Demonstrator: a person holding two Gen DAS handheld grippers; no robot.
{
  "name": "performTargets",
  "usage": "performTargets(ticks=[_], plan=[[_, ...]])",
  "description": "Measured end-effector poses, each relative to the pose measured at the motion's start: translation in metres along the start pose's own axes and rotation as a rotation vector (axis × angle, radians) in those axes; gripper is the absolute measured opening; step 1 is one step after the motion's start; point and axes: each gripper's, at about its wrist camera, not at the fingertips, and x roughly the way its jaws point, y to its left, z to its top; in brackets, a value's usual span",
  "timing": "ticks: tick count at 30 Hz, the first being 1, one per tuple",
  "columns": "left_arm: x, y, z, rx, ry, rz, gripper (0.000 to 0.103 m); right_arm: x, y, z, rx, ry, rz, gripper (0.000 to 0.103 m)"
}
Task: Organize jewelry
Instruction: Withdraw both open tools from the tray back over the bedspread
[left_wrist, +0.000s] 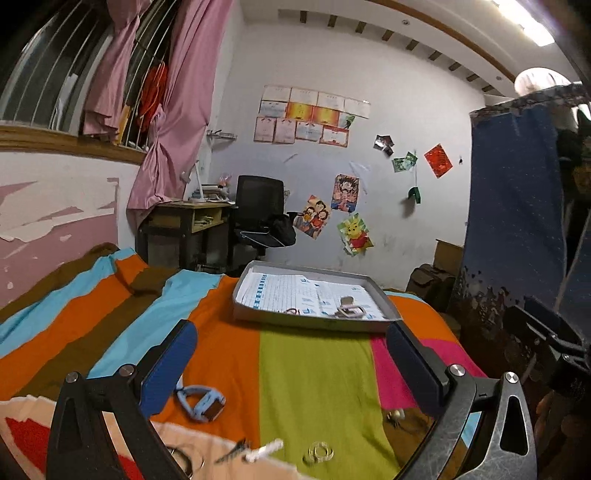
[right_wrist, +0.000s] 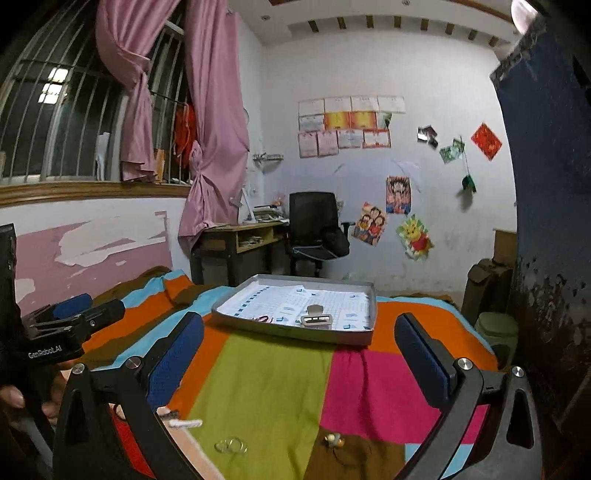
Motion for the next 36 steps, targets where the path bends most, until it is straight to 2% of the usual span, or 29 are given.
performTargets(ticks=[9,19,28,36], plan=[[-0.070,-0.002,-0.026,0.029,-0.024,0.003,0.103,-0.071,0.014,-0.017,-0.019,-0.004,-0.019,0.102],[-0.114,0.008,-0.064,-0.011,0.025,0.019,0.103,-0.116,0.020,-0.055,0.011,0.042,-0.062,0.102],[-0.124,0.006,-0.079,-0.008,0.058,0.015,0.103,-0.133,0.014,-0.077,0.054,0.070,-0.098,0.102],[-0.116,-0.001,-0.070,0.010,0.049,0.011,0.103,-0.122,0.007,-0.065,0.051,0.048,-0.106,0.102]])
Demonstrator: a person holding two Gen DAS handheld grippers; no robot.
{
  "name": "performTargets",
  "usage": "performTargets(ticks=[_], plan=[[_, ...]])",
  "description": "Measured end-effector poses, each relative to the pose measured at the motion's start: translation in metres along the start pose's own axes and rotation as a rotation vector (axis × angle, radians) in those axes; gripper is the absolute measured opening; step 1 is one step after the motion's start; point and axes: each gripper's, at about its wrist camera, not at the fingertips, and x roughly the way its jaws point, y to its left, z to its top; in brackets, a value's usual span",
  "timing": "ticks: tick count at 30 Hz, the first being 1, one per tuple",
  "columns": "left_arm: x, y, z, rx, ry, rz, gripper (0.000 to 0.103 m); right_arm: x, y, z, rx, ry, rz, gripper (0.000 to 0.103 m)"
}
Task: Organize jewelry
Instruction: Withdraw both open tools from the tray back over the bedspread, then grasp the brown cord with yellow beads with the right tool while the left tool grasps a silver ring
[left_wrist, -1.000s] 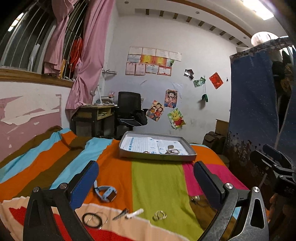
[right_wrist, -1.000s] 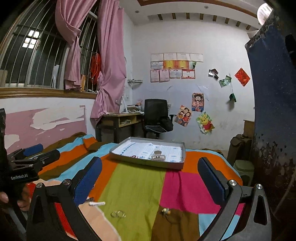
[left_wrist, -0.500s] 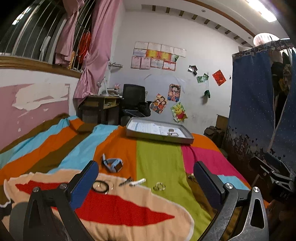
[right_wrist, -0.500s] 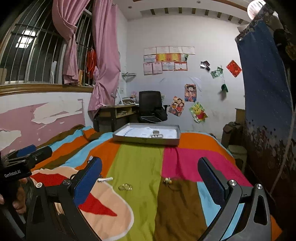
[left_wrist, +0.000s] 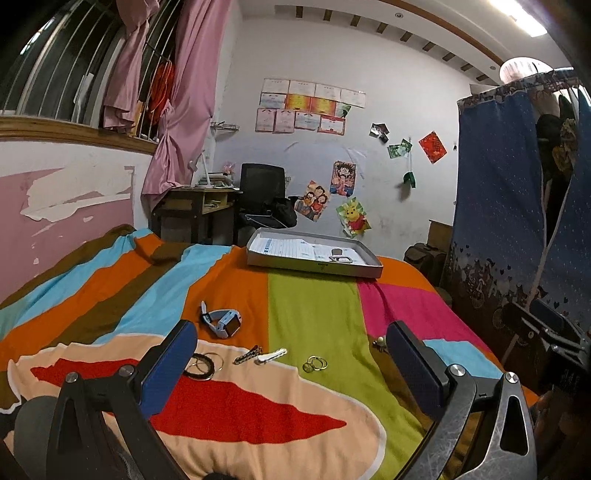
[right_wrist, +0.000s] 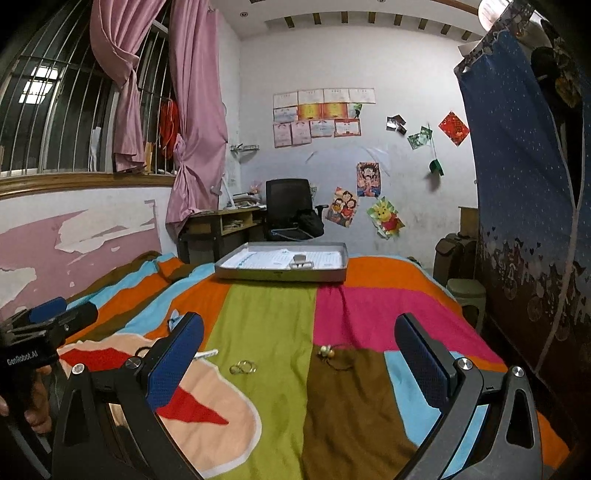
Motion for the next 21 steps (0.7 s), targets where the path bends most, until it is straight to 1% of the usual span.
performTargets(ticks=[5,8,14,17,21], plan=[[0.017,-0.003,0.010,-0.009,0.002,-0.006,0.103,0.017,-0.004,0.016,-0.014,-0.031,0.004,0.102],[0.032,-0.007,0.018,-0.009,0.003,-0.009,0.103,0.029,-0.007,0.025,-0.026,-0.043,-0.005,0.102],[0.066,-0.005,0.031,-0.041,0.007,-0.002,0.103,0.059,-0.018,0.044,-0.037,-0.065,-0.022,0.102],[0.082,-0.002,0.032,-0.046,0.016,0.005,0.103,0.074,-0.023,0.048,-0.042,-0.065,-0.026,0.102],[0.105,-0.005,0.029,-0.021,0.043,0.002,0.103,0.104,-0.031,0.052,-0.057,-0.044,-0.021,0.102]])
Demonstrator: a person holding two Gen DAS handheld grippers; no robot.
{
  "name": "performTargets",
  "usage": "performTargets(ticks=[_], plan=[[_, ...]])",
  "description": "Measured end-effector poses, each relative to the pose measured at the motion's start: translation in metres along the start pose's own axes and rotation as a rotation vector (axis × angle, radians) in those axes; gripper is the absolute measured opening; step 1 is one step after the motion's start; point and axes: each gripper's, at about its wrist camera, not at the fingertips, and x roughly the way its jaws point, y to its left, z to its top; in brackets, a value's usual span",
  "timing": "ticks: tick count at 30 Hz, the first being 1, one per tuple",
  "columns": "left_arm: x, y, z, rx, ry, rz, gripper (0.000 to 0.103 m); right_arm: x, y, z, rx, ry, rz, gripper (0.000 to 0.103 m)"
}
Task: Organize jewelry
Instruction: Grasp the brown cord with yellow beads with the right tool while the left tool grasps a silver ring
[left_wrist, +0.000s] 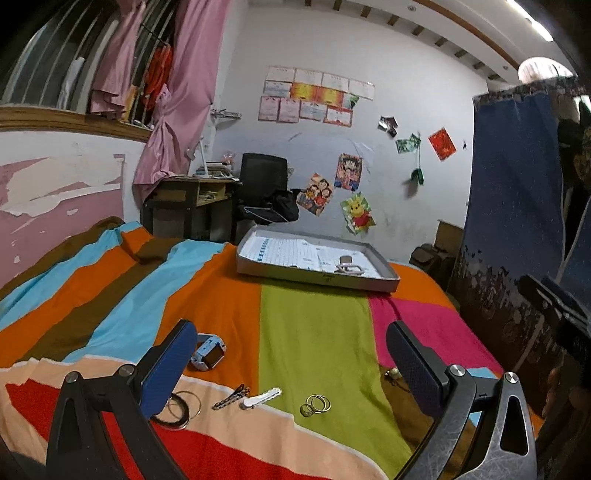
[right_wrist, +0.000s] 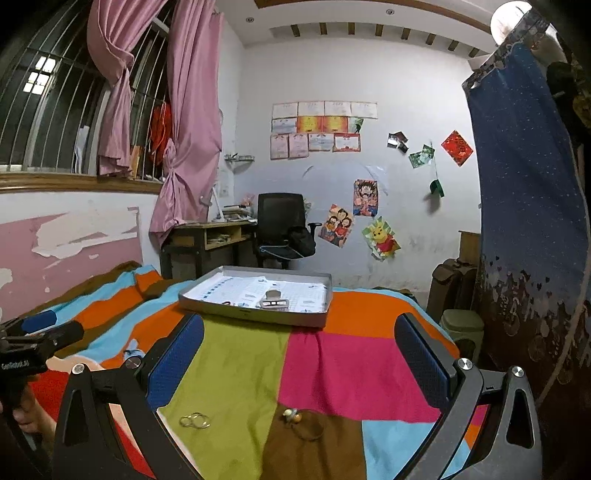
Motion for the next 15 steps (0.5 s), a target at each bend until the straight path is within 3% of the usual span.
performTargets(ticks=[9,15], plan=[[0.067,-0.016,-0.020,0.070,0.126,-0.087,0.103,0.083,-0.018,-0.011,-0.047,0.085,0.053,0.102],[0.119,-0.028,-0.052,0.133,0.285,-0.139,0.103,0.136,-0.040,-0.042,-0.001,0.213,0.124,0.102]])
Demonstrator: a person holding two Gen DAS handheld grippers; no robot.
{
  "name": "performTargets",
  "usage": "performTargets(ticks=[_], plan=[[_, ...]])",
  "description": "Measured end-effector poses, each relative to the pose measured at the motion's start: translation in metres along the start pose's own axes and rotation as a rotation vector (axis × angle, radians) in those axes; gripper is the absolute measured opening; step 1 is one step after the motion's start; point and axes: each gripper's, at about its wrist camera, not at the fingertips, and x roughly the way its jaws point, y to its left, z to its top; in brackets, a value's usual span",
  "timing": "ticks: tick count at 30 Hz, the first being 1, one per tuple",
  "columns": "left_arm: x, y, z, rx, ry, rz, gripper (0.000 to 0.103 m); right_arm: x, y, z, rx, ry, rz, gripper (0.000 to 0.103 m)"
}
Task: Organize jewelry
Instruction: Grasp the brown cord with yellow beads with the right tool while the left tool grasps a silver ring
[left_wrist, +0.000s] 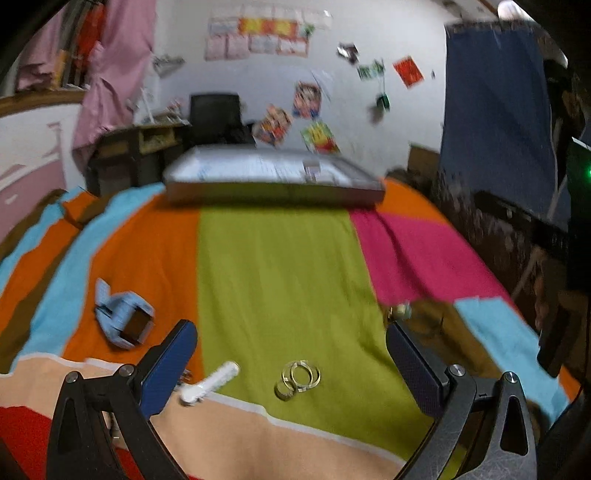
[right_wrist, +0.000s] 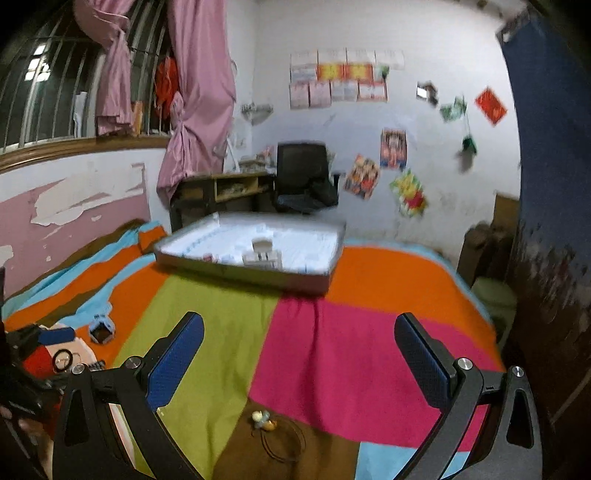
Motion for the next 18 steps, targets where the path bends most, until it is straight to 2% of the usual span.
performTargets(ticks=[3,8,12,18], plan=[[0.019,-0.003,-0.010,0.027,0.045,-0.023,0.101,0.026,-0.008,-0.023,0.022,0.080,0.045,0.102],[0.044,-0.005,-0.021,0.069,0.125,-0.072,0.082,0.062,-0.007,-0.056,0.035,0.212,0.094,0.098],[0.059,-0.002,-0.027,0.051,0.203,-0.104,0.068,0.083,0.001,-0.076,0.040,0.291,0.132,0.079],[0.061,0.008,-0.034,0.004,0.260,-0.102,0.062,0.102,0.016,-0.096,0.030,0.369,0.165,0.074]])
